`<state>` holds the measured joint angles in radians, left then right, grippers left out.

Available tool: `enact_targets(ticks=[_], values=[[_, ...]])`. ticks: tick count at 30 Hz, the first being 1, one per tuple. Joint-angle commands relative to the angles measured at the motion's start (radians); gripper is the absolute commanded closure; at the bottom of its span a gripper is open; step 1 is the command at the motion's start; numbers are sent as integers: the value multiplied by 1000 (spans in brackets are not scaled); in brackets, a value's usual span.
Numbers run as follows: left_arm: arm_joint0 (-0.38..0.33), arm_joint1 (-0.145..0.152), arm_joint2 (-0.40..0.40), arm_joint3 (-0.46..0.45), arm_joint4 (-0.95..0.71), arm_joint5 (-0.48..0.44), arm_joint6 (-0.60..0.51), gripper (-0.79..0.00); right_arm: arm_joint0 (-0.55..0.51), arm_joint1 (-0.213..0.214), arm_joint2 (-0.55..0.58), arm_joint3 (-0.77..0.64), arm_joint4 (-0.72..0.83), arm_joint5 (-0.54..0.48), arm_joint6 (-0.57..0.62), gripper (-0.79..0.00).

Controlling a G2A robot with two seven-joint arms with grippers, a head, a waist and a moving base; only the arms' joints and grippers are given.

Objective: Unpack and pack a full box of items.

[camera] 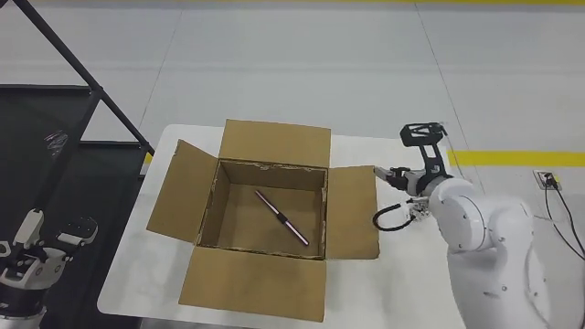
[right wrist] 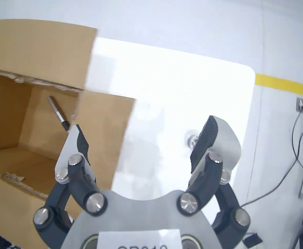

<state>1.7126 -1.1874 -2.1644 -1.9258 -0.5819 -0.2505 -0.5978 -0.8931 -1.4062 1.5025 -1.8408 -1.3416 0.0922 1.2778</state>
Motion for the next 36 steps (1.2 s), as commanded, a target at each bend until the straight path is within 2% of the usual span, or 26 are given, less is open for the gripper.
enact_targets(ticks=[1,7,13,29,30,32,33,36], values=[[0,0,0,0,0,0,0,-785,13,4,18,66,-48,34,11,-785],[0,0,0,0,0,0,0,-785,87,10,20,303,-183,109,68,-785],[0,0,0,0,0,0,0,-785,149,12,38,492,-139,96,63,-785],[0,0,0,0,0,0,0,-785,152,33,111,669,0,3,-23,-776],[0,0,0,0,0,0,0,-785,153,34,111,676,6,0,-26,-665],[0,0,0,0,0,0,0,-785,155,35,107,687,13,-1,-33,-508],[0,0,0,0,0,0,0,-785,157,36,105,694,15,-1,-36,-468],[0,0,0,0,0,0,0,-785,173,38,100,728,20,2,-42,-449]])
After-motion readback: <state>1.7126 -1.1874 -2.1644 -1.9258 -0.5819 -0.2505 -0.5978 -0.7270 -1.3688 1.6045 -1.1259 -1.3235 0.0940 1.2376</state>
